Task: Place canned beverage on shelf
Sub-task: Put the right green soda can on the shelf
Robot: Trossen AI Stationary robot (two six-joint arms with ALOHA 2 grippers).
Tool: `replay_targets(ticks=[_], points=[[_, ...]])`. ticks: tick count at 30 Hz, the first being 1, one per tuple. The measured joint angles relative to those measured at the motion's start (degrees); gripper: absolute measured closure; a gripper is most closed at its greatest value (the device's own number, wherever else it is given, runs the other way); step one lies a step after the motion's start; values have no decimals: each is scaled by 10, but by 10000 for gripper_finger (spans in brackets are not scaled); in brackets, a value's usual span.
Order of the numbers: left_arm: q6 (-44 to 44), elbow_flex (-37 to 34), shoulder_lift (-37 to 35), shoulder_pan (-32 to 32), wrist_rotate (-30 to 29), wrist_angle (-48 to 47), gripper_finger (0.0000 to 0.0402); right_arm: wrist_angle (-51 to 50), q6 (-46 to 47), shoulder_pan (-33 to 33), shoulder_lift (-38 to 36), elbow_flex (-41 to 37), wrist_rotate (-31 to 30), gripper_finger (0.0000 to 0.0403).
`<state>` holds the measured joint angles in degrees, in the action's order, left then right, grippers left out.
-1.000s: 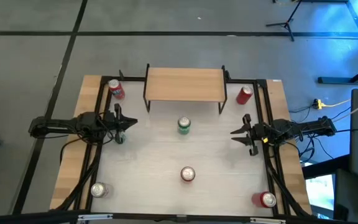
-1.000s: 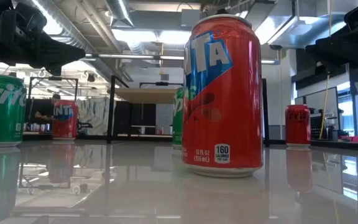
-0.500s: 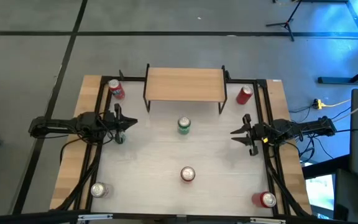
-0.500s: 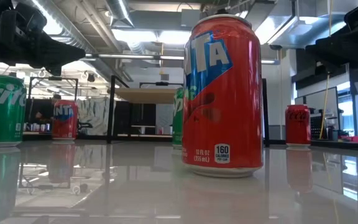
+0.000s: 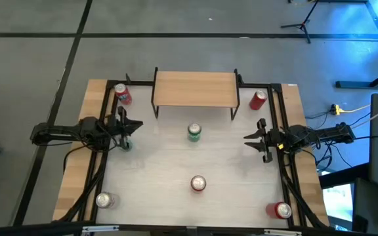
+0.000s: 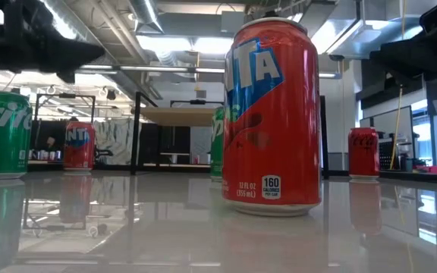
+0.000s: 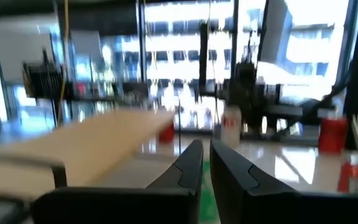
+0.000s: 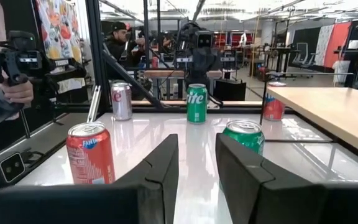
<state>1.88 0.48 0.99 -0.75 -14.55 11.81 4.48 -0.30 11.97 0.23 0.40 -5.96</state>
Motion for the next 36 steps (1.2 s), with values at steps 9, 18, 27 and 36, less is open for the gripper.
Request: replay_targets(ticks=[9, 18, 27, 36], points=[[35, 0, 23, 0, -12, 76, 379, 37, -2, 0, 0, 0, 1, 297], [49, 42, 136, 0, -14, 128, 379, 108, -47, -1, 0, 1, -55, 297], [48, 154, 317, 0, -14, 129, 379, 160, -97, -1, 0, 1, -90, 297], [61, 203, 461, 2, -4, 210, 379, 225, -180, -1, 0, 14, -95, 297]])
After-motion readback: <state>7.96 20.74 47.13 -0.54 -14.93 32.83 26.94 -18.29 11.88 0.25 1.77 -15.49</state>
